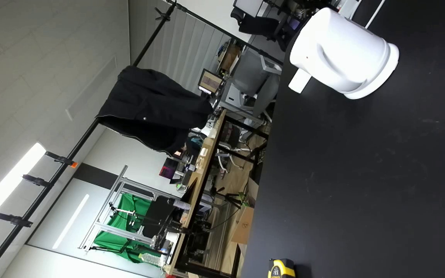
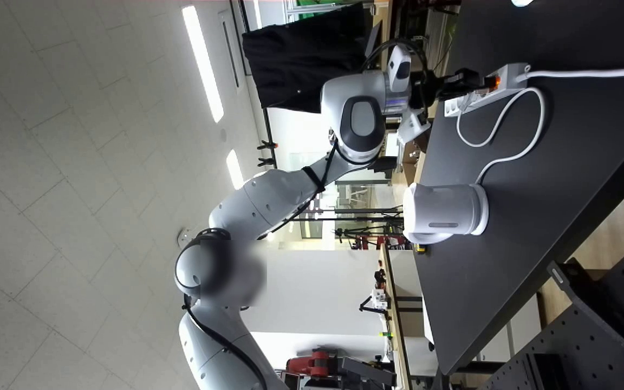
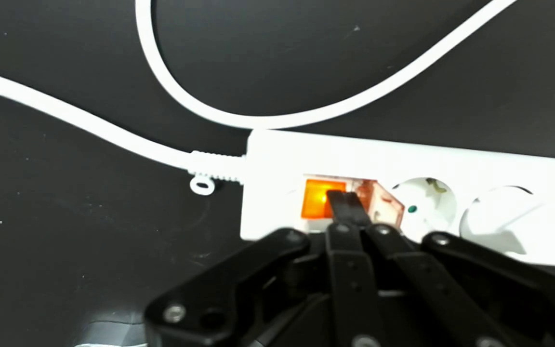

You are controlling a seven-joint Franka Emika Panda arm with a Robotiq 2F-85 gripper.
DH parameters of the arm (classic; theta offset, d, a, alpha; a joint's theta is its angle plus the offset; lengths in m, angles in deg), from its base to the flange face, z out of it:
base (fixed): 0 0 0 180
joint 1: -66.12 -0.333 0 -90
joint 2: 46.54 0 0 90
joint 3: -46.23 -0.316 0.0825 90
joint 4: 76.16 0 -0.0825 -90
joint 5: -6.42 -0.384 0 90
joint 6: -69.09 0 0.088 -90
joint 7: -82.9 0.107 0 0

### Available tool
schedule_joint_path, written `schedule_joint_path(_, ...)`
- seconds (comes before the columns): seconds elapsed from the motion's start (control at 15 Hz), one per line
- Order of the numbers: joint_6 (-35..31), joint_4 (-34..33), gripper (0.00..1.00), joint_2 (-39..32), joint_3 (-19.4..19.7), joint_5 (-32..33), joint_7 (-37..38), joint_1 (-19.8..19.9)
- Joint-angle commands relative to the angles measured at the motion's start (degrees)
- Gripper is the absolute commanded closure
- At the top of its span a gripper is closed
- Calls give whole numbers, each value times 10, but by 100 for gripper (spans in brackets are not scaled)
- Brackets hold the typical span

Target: Turn off the switch on the adapter

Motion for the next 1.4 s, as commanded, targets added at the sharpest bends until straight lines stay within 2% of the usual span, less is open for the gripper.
schedule_joint_path(0.0,5,-5,100,-17,16,17,35,-27)
schedule_joint_path(0.47,-21,30,100,-23,85,82,107,-112)
schedule_joint_path(0.73,-15,41,100,-22,107,97,144,-143)
schedule_joint_path(1.13,26,36,100,7,114,99,154,-148)
schedule_joint_path(1.33,83,56,100,71,105,104,120,-136)
